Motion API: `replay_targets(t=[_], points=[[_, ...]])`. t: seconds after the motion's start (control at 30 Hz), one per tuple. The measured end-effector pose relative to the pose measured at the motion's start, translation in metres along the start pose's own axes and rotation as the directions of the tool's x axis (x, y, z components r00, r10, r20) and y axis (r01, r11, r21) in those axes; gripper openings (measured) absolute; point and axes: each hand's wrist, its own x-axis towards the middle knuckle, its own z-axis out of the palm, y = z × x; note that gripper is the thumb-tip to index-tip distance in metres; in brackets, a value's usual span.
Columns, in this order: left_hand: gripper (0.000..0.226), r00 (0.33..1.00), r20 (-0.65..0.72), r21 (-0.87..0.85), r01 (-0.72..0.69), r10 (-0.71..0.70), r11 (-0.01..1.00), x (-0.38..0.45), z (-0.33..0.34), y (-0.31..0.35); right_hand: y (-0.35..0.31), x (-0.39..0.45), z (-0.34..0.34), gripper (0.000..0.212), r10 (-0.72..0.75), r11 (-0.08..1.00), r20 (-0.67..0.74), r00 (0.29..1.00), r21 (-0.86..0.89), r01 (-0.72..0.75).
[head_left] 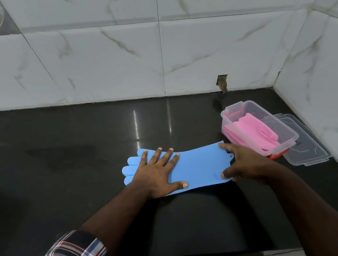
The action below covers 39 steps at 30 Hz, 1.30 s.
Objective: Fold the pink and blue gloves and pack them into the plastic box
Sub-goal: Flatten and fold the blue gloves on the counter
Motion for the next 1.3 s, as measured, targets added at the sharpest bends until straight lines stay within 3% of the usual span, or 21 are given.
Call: replay_targets(t=[0.5, 0.67, 1.0, 1.23, 1.3], points=[[0.126, 0.99, 0.141, -0.053, 0.023, -0.016, 0.998, 0.01, -0.019, -0.011, -0.034, -0.009, -0.018, 0.104, -0.053, 0.978, 0.021, 0.998, -0.199, 0.057], [0.129, 0.988, 0.156, -0.042, 0.024, -0.017, 0.999, 0.013, -0.019, -0.012, -0.051, -0.015, -0.017, 0.103, -0.133, 0.961, 0.023, 0.991, -0.24, 0.135], [0.126, 0.981, 0.195, 0.008, 0.002, -0.003, 1.0, 0.01, -0.026, -0.011, -0.129, -0.023, 0.035, 0.104, -0.39, 0.91, 0.068, 0.918, -0.124, 0.395], [0.107, 0.963, 0.268, -0.073, 0.013, 0.007, 0.997, -0.012, -0.055, -0.004, -0.149, -0.013, 0.077, 0.104, -0.375, 0.926, 0.119, 0.919, -0.005, 0.379], [0.1, 0.962, 0.272, -0.163, 0.048, -0.002, 0.985, -0.02, -0.064, -0.002, -0.151, -0.012, 0.081, 0.103, -0.376, 0.926, 0.107, 0.921, 0.006, 0.377]])
